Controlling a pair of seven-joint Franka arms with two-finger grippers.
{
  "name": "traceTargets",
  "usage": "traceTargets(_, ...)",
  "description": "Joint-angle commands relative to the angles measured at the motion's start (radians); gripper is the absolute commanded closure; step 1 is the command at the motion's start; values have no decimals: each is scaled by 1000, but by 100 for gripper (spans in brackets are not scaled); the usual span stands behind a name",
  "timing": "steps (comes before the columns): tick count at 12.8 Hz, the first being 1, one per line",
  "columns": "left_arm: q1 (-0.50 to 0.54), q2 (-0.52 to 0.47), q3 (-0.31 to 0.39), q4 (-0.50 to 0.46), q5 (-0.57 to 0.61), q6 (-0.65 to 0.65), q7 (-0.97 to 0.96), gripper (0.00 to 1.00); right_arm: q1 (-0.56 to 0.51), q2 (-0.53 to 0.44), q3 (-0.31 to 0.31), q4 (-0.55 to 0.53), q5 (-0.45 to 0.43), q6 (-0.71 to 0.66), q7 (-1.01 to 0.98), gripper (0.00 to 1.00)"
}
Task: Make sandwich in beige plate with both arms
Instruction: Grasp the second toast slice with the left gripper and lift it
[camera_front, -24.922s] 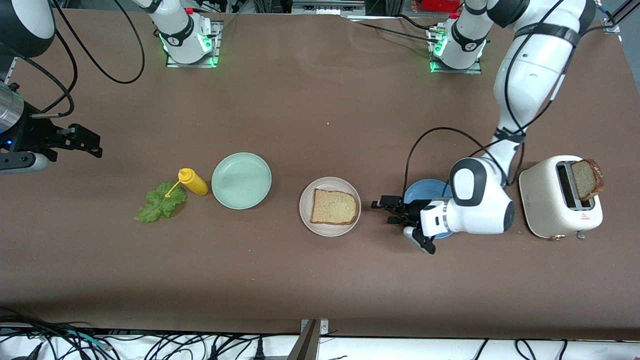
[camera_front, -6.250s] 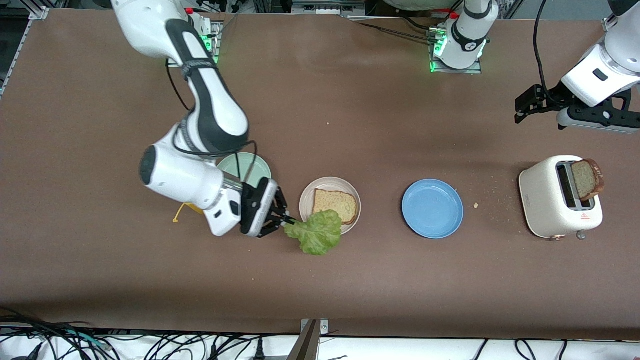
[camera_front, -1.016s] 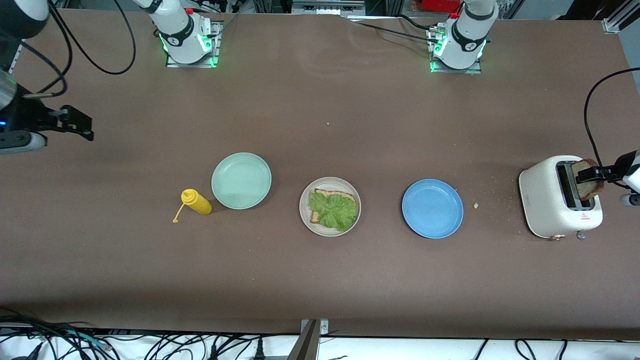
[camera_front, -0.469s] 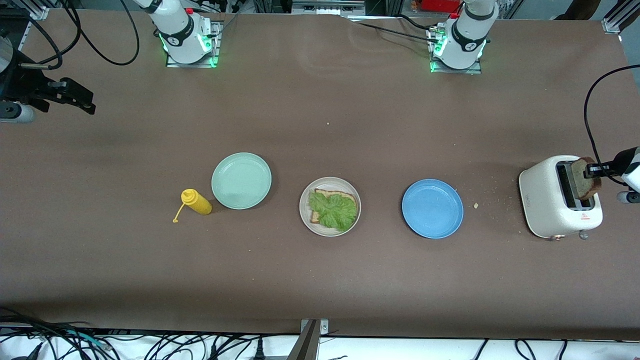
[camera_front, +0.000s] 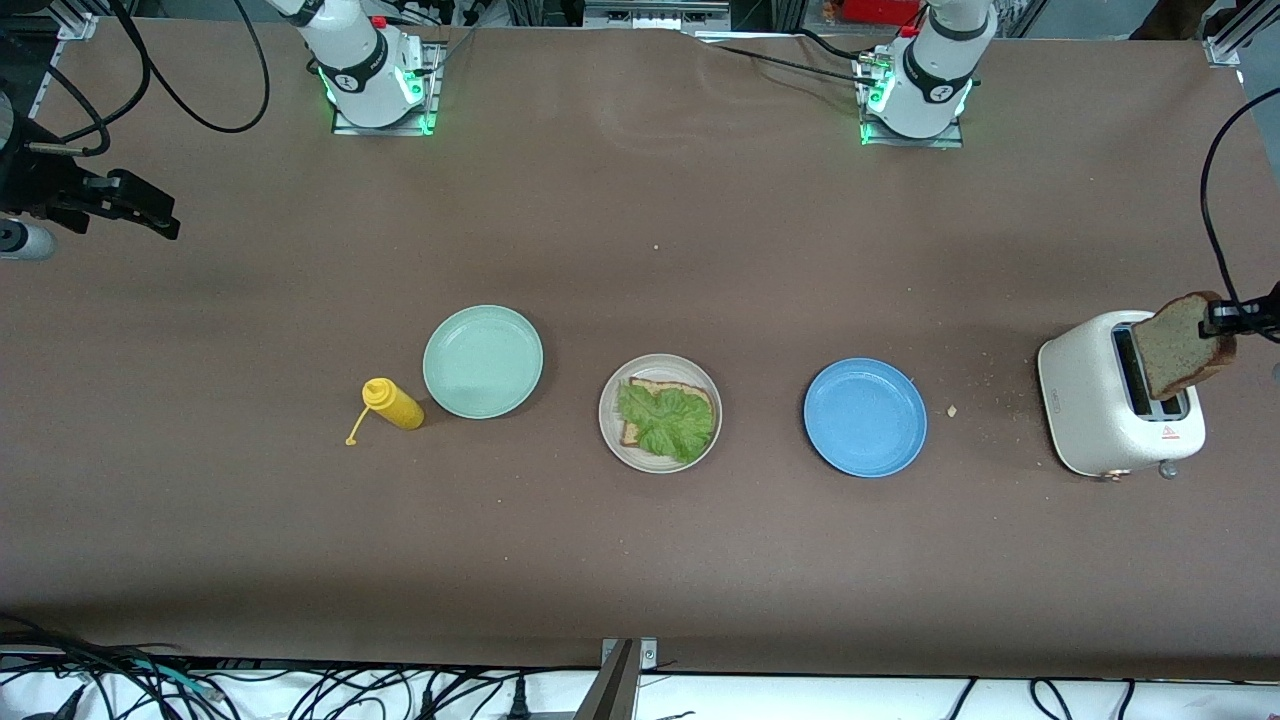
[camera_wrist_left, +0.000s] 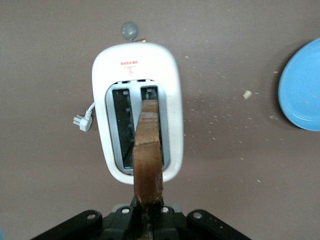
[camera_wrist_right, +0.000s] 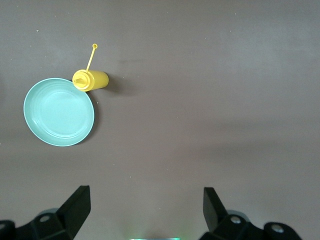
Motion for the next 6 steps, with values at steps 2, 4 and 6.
traceTargets(2, 0, -2, -105, 105, 18, -122, 17, 100, -5, 2, 3, -4, -29, 40, -20, 0)
traceTargets(4, 0, -2, -174, 105, 18, -125, 6, 100, -3, 0, 4, -4, -27, 42, -17, 0)
traceTargets(6, -1, 0, -252, 105, 15, -125, -32, 100, -3, 0, 4, 5, -27, 45, -15, 0)
